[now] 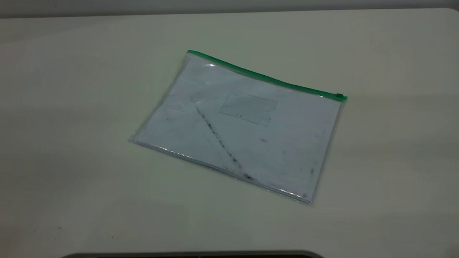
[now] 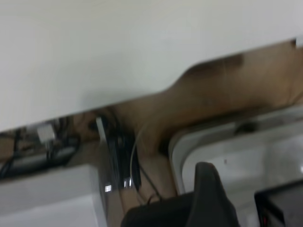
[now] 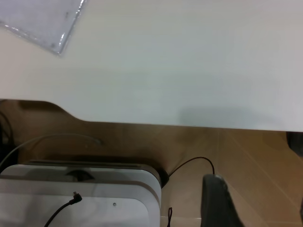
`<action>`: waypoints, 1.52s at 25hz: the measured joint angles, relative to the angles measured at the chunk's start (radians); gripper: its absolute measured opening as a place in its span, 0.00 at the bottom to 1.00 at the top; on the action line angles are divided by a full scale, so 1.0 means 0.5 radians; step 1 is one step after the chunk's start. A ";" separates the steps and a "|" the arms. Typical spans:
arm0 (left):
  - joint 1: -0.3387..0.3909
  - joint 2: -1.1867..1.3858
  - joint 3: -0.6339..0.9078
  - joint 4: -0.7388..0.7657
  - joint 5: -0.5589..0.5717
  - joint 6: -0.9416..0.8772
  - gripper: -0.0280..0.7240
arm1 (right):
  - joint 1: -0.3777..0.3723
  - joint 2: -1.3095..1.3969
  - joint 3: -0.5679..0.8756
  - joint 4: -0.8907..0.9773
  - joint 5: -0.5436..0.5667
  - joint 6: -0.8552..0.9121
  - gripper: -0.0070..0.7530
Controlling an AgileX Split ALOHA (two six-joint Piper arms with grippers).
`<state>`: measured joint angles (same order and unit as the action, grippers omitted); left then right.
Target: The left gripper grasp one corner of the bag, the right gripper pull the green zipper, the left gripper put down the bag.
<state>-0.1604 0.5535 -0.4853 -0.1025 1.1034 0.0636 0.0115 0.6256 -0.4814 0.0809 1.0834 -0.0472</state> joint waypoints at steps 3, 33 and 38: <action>0.000 -0.151 0.000 -0.001 0.002 -0.012 0.75 | 0.000 0.000 0.000 -0.006 0.000 0.004 0.61; 0.208 -1.145 0.000 -0.005 0.052 -0.022 0.75 | -0.022 -1.056 0.000 -0.004 0.059 0.011 0.61; 0.232 -1.145 0.000 -0.005 0.056 -0.022 0.75 | -0.022 -1.283 0.000 -0.003 0.083 0.011 0.61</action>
<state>-0.0445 -0.0189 -0.4853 -0.1049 1.1315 0.0526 0.0008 -0.0158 -0.4814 0.0794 1.1250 -0.0417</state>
